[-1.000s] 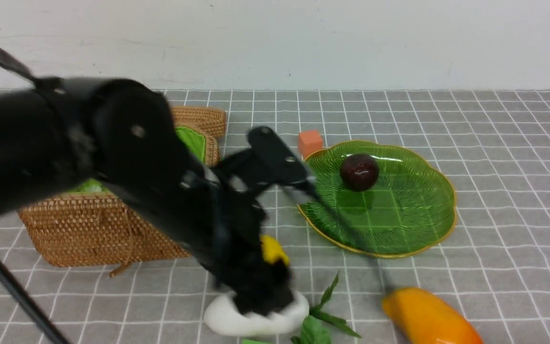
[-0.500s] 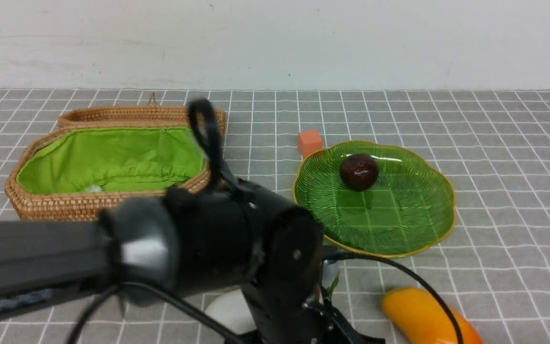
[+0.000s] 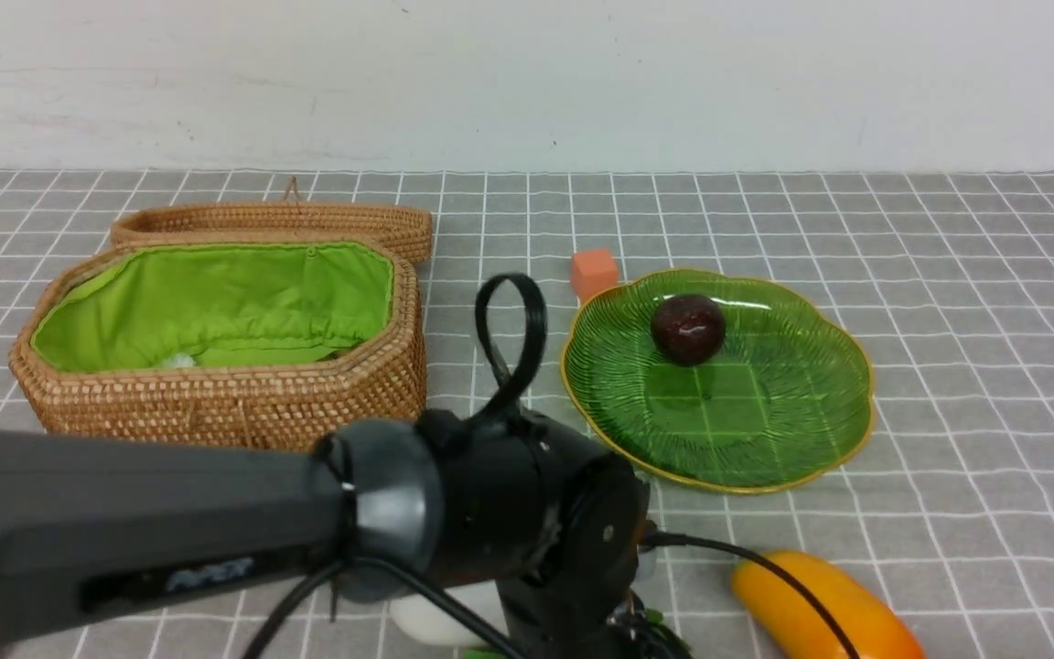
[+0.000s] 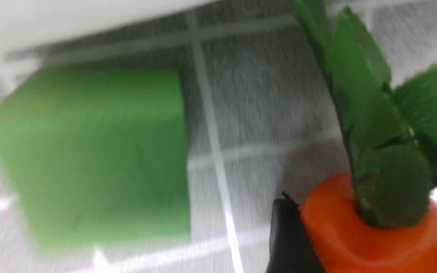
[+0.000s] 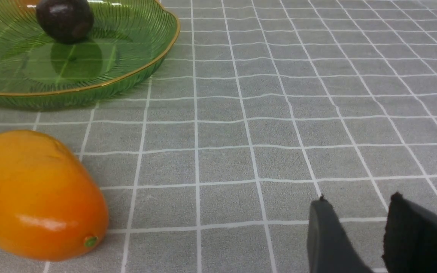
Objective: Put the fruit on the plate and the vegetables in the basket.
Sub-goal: Use the left arm to grab a carrot and put it into the left basket
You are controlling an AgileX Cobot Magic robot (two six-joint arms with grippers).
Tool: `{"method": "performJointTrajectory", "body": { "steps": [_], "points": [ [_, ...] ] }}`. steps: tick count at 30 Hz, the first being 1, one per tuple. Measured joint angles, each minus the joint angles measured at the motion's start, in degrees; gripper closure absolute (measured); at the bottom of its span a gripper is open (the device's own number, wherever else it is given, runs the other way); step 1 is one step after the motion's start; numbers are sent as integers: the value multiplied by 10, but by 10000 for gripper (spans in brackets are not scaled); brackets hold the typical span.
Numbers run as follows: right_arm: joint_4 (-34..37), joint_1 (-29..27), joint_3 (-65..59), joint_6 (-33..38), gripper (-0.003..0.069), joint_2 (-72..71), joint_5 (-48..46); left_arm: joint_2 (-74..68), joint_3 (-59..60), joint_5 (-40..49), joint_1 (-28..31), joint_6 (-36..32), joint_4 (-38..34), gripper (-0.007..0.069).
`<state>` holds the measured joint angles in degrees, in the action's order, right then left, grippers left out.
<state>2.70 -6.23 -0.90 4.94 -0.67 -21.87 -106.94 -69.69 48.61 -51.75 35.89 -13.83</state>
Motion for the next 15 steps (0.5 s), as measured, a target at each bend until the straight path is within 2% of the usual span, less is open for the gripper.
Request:
{"method": "performJointTrajectory", "body": {
  "steps": [4, 8, 11, 14, 15],
  "points": [
    [0, 0, 0, 0, 418, 0, 0, 60, -43, 62, 5, -14, 26, 237],
    [0, 0, 0, 0, 418, 0, 0, 117, -116, 122, 68, -45, 36, 237],
    [0, 0, 0, 0, 418, 0, 0, 151, -199, 136, 185, -92, 64, 237],
    [0, 0, 0, 0, 418, 0, 0, 155, -239, 91, 283, -173, 128, 237],
    [0, 0, 0, 0, 418, 0, 0, 154, -240, 86, 283, -180, 128, 237]
  ]
}}
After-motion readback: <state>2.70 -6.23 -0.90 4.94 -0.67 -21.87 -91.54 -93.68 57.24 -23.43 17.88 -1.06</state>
